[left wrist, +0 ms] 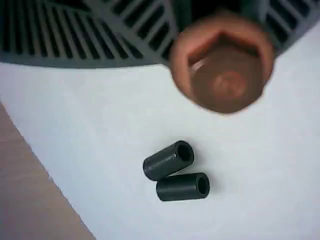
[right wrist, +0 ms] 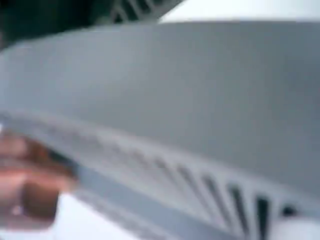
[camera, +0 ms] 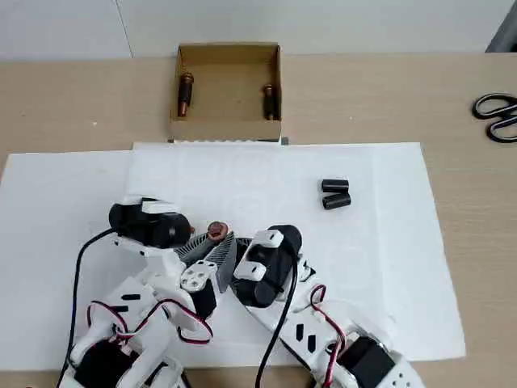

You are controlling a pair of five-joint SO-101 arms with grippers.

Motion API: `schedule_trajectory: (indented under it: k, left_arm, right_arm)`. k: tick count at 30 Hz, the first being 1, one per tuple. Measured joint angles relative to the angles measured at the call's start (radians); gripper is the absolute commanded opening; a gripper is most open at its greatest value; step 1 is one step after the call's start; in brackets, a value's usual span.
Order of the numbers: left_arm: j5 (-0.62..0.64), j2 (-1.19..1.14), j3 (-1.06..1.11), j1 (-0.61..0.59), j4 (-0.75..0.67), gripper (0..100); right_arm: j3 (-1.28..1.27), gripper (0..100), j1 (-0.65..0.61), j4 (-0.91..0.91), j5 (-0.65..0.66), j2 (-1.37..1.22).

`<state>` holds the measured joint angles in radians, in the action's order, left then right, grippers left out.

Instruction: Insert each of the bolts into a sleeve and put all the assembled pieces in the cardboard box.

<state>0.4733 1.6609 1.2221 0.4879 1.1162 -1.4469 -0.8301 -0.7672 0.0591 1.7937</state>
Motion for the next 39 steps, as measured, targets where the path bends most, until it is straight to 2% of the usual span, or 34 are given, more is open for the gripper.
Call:
schedule_trajectory:
  k: [13,20,39]
  left_arm:
    - [-0.018,0.003,-0.002,0.000,0.000,1]
    - [-0.023,0.003,-0.003,-0.011,0.000,18]
    - [-0.028,0.002,0.006,-0.012,0.025,18]
  right_arm:
    - [-0.002,0.3,0.000,0.023,0.005,0.000]
    - [-0.002,0.3,0.012,0.023,0.006,0.000]
    - [0.008,0.3,0.037,0.034,0.008,0.002]
